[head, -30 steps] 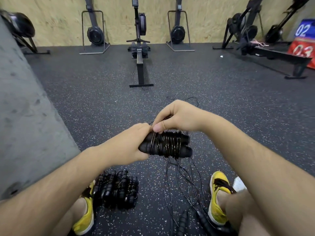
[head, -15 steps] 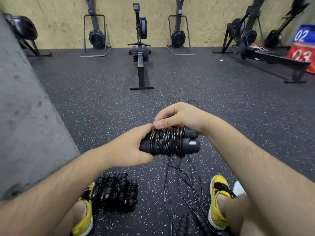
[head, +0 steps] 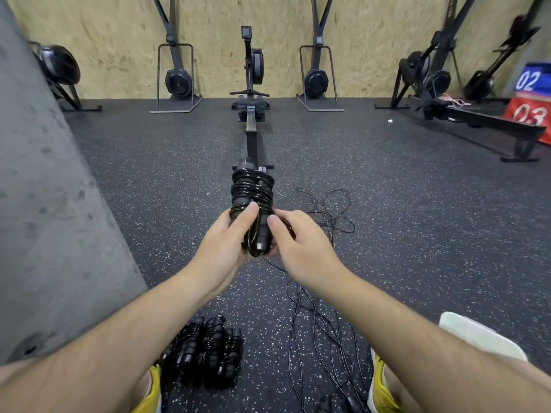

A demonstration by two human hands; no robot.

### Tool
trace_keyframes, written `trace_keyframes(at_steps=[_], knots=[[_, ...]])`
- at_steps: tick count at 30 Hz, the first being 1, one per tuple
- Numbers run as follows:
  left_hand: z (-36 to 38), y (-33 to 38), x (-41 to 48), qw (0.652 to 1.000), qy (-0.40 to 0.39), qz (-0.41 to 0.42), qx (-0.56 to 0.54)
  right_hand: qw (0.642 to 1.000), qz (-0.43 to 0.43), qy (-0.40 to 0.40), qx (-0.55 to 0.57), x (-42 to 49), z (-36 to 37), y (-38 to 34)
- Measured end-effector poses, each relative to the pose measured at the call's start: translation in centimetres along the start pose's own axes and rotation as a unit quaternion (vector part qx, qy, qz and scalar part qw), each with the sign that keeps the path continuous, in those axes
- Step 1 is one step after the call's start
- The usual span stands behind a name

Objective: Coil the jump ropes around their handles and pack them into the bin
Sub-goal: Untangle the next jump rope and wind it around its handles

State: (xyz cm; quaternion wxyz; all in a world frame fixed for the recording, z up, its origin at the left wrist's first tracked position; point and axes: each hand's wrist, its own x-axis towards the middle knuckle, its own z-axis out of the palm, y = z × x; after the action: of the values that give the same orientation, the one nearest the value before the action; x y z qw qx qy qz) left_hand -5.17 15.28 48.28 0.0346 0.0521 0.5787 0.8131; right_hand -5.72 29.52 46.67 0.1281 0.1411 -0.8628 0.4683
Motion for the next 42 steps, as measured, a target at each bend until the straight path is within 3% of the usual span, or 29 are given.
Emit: trace_keyframes(at_steps=[3, 6, 10, 18, 22, 25, 31, 38, 42], knots=[[-0.1, 0.3, -0.3, 1.000, -0.018, 0.007, -0.006, 0.997, -0.064, 0.048, 0.007, -0.7, 0.0, 0.2], [-0.6, 0.5, -0.2, 0.999, -0.011, 0.027, -0.035, 0.991, -0.091, 0.055, 0.077, -1.1, 0.1, 0.5], [-1.0, 0.7, -0.1, 0.996, 0.008, 0.064, -0.057, 0.987, -0.118, 0.074, 0.077, -1.6, 0.0, 0.2], [-1.4, 0.1, -0.2, 0.991, -0.015, 0.115, 0.060, 0.957, -0.271, 0.108, -0.002, -1.1, -0.9, -0.2], [-1.3, -0.4, -0.3, 0.987, -0.034, 0.128, 0.096, 0.948, -0.286, 0.133, 0.038, -0.9, -1.8, -0.7], [-1.2, -0.5, -0.3, 0.985, -0.038, 0.129, 0.109, 0.922, -0.362, 0.139, -0.014, -1.0, -1.8, -1.0], [-1.8, -0.8, -0.2, 0.985, -0.067, 0.077, 0.137, 0.939, -0.332, 0.081, -0.037, -0.6, -2.3, -0.7], [-1.6, -1.0, 0.3, 0.975, 0.034, 0.076, 0.207, 0.927, -0.330, -0.060, -0.170, 0.0, -3.3, 0.0], [-1.0, -0.8, 0.1, 0.979, 0.019, 0.074, 0.188, 0.917, -0.346, -0.016, -0.198, -0.2, -2.8, 0.1]])
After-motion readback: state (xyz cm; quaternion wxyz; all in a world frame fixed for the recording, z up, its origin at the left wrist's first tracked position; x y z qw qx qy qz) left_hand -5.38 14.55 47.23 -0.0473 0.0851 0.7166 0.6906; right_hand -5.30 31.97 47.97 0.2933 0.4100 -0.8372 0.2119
